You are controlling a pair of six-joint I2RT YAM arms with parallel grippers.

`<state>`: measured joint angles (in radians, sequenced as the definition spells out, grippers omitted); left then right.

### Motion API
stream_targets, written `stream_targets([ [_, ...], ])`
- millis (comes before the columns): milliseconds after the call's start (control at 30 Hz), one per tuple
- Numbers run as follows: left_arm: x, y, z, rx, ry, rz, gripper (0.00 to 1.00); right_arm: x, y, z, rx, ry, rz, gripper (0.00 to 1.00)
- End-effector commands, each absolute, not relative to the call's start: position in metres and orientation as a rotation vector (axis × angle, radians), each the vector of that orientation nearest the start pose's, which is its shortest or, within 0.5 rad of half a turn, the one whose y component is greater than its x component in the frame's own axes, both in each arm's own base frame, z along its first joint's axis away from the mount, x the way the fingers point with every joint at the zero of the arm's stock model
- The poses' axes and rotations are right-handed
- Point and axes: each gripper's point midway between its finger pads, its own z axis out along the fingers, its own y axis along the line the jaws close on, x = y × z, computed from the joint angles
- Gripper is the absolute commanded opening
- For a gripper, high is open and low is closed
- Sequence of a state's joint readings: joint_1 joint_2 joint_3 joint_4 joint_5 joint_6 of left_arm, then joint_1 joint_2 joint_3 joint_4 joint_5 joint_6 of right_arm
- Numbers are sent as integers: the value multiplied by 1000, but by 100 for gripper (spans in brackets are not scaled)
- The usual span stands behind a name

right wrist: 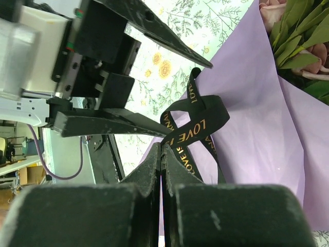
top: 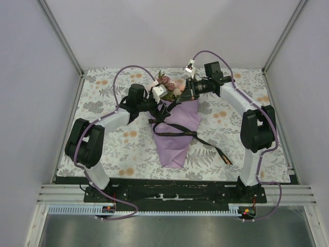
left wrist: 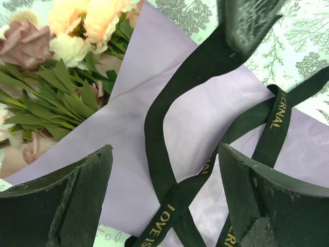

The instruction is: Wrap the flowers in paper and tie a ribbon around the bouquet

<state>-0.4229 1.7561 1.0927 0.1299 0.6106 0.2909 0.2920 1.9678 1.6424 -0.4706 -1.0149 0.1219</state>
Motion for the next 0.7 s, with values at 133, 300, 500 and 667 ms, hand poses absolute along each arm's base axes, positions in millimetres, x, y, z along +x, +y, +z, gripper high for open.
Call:
stream_targets([
  [133,394,-288,150,1231,1567,-721,91,385,276,213,-774,2083,1410,0],
  [300,401,-302,141,1354,1596,-806,92,381,277,221,-805,2048,1426,0],
  [500,406,-309,141,1365,1505,-788,90,376,277,227,-821,2031,1442,0],
  [667,404,-316,137,1367,1475,-842,65,373,277,235,-831,2011,1457,0],
])
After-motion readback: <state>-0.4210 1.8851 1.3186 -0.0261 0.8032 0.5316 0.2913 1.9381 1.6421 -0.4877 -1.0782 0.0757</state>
